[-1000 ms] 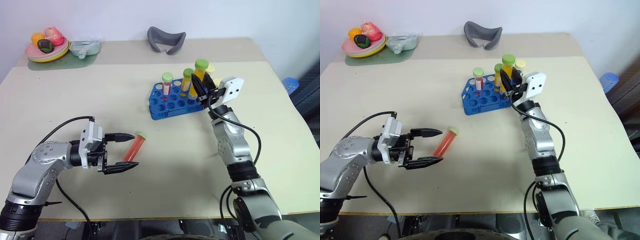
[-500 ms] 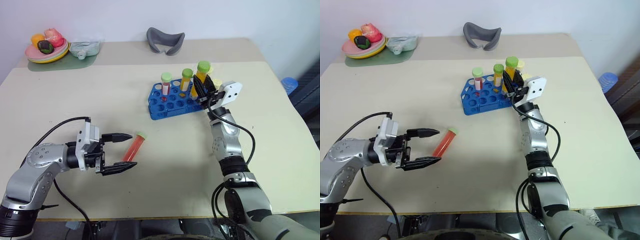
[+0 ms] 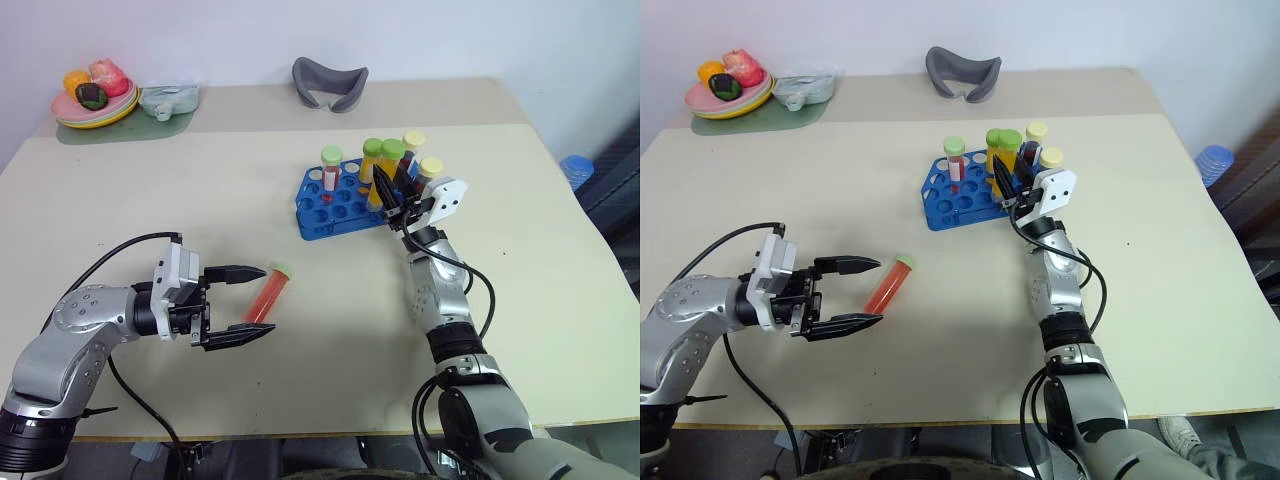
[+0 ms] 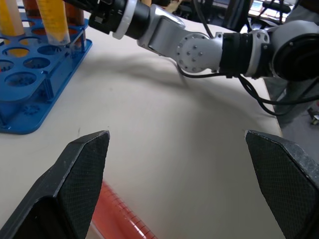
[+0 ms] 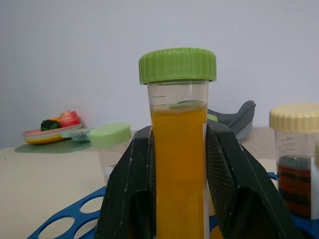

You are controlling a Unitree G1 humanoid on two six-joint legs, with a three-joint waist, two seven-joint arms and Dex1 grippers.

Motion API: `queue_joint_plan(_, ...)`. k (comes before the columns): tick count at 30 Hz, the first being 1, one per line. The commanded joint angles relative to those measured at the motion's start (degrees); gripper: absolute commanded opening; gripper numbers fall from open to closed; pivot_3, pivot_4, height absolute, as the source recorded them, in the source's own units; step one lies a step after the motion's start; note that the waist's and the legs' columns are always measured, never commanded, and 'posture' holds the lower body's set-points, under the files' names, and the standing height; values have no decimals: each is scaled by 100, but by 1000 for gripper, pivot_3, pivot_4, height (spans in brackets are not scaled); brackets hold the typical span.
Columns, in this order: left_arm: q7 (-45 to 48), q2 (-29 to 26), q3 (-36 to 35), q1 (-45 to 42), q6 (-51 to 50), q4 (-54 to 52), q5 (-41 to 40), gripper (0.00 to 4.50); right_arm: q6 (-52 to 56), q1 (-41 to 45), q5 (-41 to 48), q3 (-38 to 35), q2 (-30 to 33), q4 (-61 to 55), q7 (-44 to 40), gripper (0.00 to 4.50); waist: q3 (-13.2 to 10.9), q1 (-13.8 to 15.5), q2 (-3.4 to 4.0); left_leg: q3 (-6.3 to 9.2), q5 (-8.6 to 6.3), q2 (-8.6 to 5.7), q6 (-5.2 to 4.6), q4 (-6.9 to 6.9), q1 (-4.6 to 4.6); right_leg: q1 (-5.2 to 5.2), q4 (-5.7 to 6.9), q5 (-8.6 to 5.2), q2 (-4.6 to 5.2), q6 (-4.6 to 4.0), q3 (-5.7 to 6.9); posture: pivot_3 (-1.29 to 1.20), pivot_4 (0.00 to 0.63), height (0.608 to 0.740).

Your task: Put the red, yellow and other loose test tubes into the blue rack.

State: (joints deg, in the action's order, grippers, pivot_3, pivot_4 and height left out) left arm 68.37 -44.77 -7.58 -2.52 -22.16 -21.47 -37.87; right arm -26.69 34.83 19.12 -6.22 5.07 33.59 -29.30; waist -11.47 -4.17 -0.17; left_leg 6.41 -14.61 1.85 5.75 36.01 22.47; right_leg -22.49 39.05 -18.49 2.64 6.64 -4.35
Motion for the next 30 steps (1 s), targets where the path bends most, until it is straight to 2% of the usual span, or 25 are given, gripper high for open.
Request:
queue_joint_plan(1,21,-46,-78,-19,16,-97,-66,4470,-167,196,-15,-174,114,238,-76,760,0,0,0,0,0,0,0,0,-1,1,0,0,0,0,0,0,150,740)
queue_joint_plan(15,-26,-11,-84,34,21,-156,-82,4470,-440,97,-52,-300,52,369,-126,760,0,3,0,-1,0,0,0,0,-1,1,0,0,0,0,-1,0,150,740)
queue_joint_plan(19,-30,-7,-81,30,18,-152,-86,4470,-556,112,-129,-327,25,416,21,2666,0,-1,0,-1,0,0,0,0,-1,1,0,0,0,0,-1,0,150,740)
queue_joint_plan(21,-38,-4,-80,30,13,-156,-88,4470,-549,128,-101,-336,9,420,35,3812,0,-2,0,0,0,0,0,-1,-1,1,0,0,0,0,-1,0,150,740)
queue_joint_plan(23,-44,-2,-71,31,13,-161,-82,4470,-558,115,-203,-329,40,397,164,4452,0,1,0,-1,0,0,0,-1,-1,1,0,0,0,0,-1,0,150,740)
queue_joint_plan(27,-109,26,-73,29,1,-173,-85,4470,-274,-138,-395,-205,184,-136,271,4452,0,7,0,-1,0,0,0,-1,-1,1,-1,0,0,0,-1,0,150,740)
queue_joint_plan(30,-290,93,-137,13,-97,-174,-170,4470,663,-696,-530,-46,432,-1482,490,4452,0,17,0,0,0,0,0,-3,0,1,-2,-1,1,1,-1,0,150,740)
